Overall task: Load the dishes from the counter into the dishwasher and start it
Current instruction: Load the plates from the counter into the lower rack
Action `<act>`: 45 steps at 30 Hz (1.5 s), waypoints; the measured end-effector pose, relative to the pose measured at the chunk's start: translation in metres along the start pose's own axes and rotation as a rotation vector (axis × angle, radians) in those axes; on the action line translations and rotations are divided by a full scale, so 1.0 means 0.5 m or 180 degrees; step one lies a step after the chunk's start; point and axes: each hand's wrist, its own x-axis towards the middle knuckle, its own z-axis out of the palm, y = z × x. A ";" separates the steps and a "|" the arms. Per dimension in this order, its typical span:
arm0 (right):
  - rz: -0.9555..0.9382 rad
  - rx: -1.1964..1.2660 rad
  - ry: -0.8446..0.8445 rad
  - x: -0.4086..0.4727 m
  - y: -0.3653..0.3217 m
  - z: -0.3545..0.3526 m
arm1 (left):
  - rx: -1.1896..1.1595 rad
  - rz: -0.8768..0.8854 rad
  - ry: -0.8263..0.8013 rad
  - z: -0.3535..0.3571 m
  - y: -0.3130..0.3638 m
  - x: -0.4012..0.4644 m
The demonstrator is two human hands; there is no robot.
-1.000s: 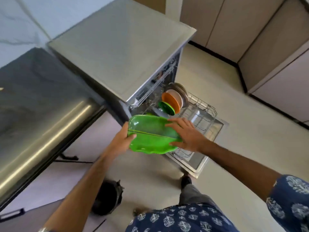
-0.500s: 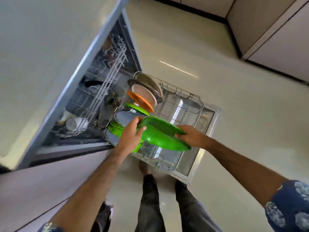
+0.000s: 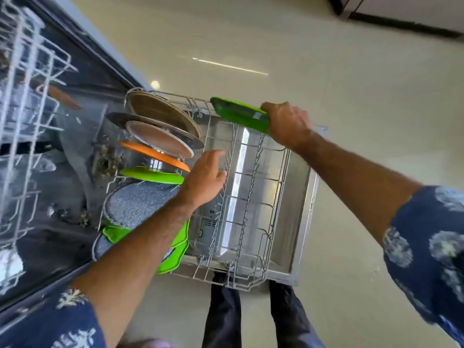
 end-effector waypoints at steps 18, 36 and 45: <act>-0.0204 -0.0277 -0.0724 0.083 -0.005 0.133 | 0.0165 -0.0160 -0.0194 0.021 -0.049 0.101; -0.0843 -0.0349 -0.0575 -0.039 0.027 -0.002 | 0.0882 0.0073 0.0064 -0.002 0.035 -0.032; -0.2314 -0.1027 -0.0598 -0.348 -0.200 -0.159 | 0.1569 -0.0971 0.0690 -0.091 0.181 -0.409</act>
